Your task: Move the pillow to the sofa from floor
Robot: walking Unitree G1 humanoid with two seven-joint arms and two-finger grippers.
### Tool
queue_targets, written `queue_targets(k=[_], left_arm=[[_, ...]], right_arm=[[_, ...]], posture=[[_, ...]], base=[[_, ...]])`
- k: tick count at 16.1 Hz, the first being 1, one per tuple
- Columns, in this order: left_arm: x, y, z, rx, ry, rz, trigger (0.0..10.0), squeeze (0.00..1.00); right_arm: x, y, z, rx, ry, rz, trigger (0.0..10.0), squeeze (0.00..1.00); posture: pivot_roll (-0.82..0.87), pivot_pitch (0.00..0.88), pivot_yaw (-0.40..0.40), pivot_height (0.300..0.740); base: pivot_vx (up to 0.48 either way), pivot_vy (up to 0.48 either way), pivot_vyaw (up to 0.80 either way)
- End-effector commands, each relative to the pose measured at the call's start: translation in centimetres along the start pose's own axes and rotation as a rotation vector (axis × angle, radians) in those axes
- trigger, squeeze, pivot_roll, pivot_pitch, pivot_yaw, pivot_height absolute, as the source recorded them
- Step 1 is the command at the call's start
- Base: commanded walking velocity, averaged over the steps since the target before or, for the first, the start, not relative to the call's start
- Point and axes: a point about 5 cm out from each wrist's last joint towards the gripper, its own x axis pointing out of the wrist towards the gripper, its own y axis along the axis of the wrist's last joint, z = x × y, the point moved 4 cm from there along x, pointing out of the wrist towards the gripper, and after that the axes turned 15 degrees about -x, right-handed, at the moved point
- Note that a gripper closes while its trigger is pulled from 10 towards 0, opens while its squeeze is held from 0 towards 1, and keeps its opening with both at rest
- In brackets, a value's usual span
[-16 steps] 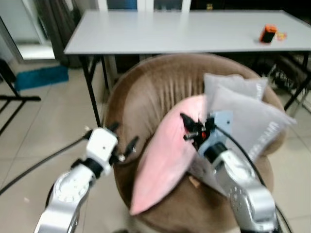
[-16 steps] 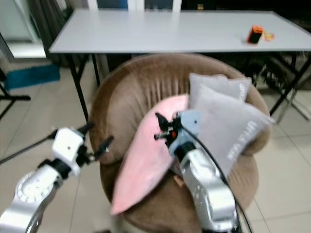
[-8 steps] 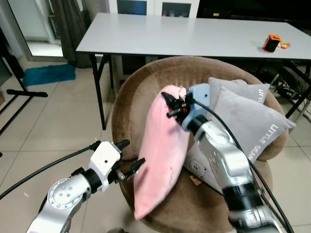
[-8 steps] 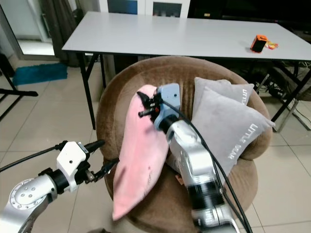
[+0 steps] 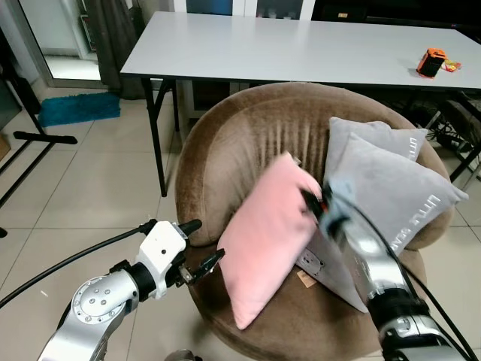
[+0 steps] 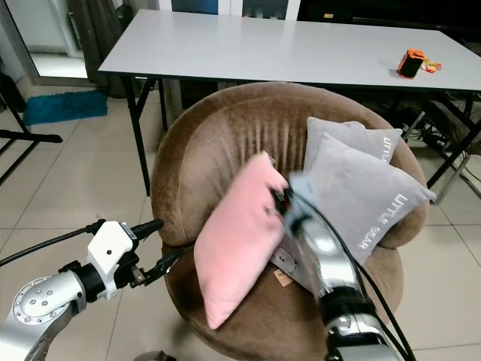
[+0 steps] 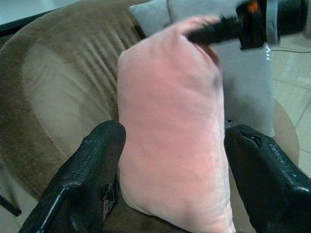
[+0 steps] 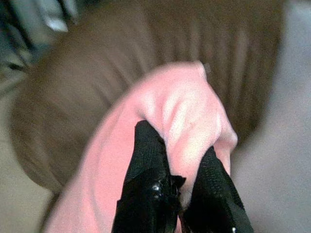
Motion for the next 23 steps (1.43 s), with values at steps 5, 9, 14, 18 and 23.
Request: queue_targets(k=[5, 9, 14, 18, 23], left_arm=[[0.4, -0.5, 1.2, 0.004, -0.096, -0.052, 10.0, 0.00], [0.1, -0.7, 1.3, -0.003, -0.101, -0.055, 10.0, 0.00], [0.8, 0.0, 1.2, -0.076, -0.026, 0.033, 10.0, 0.00], [1.2, 0.9, 0.6, -0.069, 0.138, 0.137, 10.0, 0.00], [1.2, 0.8, 0.3, -0.057, 0.197, 0.142, 10.0, 0.00]], right_arm=[[-0.5, 0.4, 1.1, -0.004, -0.032, 0.072, 10.0, 1.00], [-3.3, 2.7, 4.3, -0.061, -0.138, 0.219, 10.0, 1.00], [-8.4, 5.5, 4.0, -0.069, -0.102, 0.354, 10.0, 0.00], [-11.7, 5.9, 0.7, 0.021, -0.222, 0.314, 10.0, 0.00], [-12.2, 4.9, -0.6, 0.061, -0.249, 0.218, 10.0, 0.00]], posture=[[0.03, 0.000, -0.019, 0.740], [0.03, 0.000, -0.025, 0.740], [-0.01, 0.000, -0.014, 0.740], [-0.03, 0.000, -0.022, 0.740], [-0.04, 0.000, -0.018, 0.740]], base=[[0.000, 0.000, 0.00], [0.000, 0.000, 0.00], [0.000, 0.000, 0.00], [0.000, -0.088, 0.00], [0.000, -0.436, 0.00]])
